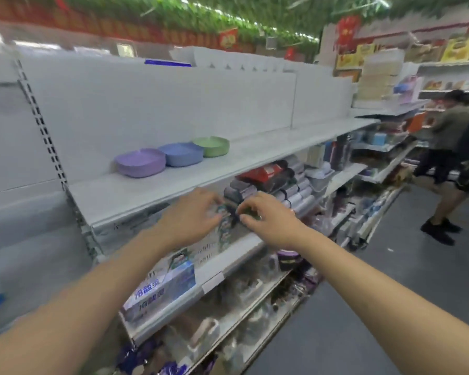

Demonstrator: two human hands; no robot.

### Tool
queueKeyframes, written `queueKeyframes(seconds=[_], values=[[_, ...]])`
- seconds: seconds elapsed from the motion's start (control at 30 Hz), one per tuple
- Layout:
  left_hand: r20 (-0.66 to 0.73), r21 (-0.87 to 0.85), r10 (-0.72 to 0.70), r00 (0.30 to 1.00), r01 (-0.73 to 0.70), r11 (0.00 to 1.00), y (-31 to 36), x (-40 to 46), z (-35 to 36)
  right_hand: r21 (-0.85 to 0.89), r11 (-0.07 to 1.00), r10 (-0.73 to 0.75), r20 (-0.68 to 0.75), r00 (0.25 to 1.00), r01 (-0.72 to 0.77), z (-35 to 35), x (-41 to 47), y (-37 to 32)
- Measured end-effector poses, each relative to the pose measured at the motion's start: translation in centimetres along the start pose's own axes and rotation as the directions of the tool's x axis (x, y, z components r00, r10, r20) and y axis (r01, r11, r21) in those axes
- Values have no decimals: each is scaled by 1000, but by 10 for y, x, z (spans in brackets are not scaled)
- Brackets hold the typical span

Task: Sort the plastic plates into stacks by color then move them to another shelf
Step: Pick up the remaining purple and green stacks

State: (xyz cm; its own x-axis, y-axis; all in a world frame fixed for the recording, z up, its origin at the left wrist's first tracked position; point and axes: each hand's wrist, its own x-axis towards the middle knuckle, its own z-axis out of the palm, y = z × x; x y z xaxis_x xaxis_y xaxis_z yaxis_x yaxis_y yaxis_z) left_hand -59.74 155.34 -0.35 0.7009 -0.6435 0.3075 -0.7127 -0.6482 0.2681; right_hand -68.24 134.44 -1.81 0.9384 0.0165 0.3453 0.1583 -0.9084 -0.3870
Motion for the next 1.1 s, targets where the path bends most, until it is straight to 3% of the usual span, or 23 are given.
queueKeyframes(seconds=[0.37, 0.8, 1.1], values=[[-152, 12, -386, 910, 393, 920, -53, 56, -36, 140, 966, -230, 75, 970, 218, 4, 153, 30], [-182, 44, -494, 850, 509, 860, -143, 191, 7, 162, 973, -187, 122, 975, 166, 60, 341, 86], [-263, 152, -604, 752, 651, 744, -145, 227, 13, 165, 965, -223, 99, 970, 205, 80, 406, 96]])
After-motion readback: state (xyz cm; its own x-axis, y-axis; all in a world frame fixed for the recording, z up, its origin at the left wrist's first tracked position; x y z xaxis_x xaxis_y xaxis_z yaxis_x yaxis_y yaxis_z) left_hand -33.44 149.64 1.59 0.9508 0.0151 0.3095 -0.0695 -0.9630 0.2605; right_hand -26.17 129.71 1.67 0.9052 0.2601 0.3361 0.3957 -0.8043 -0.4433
